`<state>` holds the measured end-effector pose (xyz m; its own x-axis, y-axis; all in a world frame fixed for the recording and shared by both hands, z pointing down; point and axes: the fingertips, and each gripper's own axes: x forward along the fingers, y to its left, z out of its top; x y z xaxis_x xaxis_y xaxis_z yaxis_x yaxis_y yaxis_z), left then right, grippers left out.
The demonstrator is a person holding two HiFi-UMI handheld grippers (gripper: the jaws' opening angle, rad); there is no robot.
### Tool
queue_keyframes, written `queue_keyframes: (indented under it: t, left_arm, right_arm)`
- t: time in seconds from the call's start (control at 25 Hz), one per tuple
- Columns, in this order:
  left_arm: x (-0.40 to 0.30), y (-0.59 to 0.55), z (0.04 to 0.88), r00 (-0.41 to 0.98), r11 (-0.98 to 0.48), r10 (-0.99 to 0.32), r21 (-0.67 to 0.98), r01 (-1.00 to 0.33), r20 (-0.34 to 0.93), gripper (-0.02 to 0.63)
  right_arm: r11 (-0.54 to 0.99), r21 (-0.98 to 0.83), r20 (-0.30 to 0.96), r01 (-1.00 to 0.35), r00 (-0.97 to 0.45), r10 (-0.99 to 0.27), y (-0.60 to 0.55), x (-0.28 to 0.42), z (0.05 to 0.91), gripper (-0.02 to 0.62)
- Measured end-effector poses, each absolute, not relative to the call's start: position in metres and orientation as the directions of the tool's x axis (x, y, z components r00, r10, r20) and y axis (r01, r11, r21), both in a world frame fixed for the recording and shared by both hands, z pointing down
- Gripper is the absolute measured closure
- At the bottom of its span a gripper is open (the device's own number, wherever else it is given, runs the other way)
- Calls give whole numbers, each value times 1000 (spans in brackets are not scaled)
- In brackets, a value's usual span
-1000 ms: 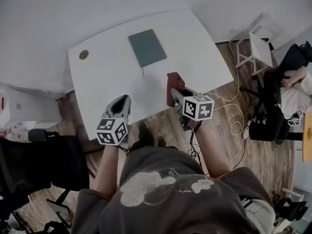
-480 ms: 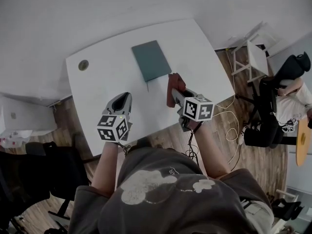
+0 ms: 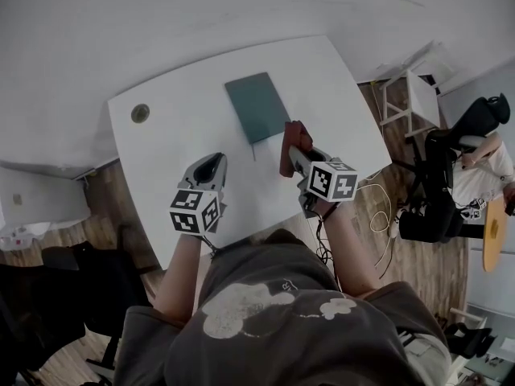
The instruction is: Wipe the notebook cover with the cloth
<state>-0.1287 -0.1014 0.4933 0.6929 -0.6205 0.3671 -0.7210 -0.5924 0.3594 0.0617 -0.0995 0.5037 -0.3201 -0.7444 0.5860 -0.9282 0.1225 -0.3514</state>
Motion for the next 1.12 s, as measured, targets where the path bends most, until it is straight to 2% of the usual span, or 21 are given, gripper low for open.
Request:
queue_keyframes:
  t: [0.44,1.12]
  left_arm:
    - [-122,-113,509,685,-570,-613,381,-728,394,586]
    - [-70,-142,522,519,-384,-715,357,-852,469,586]
  right_arm:
    - [118,-350,598,-929,-319,-736,-111,77,513,492]
    - [312,-428,577,-848,-522,-628,-198,114,524,492]
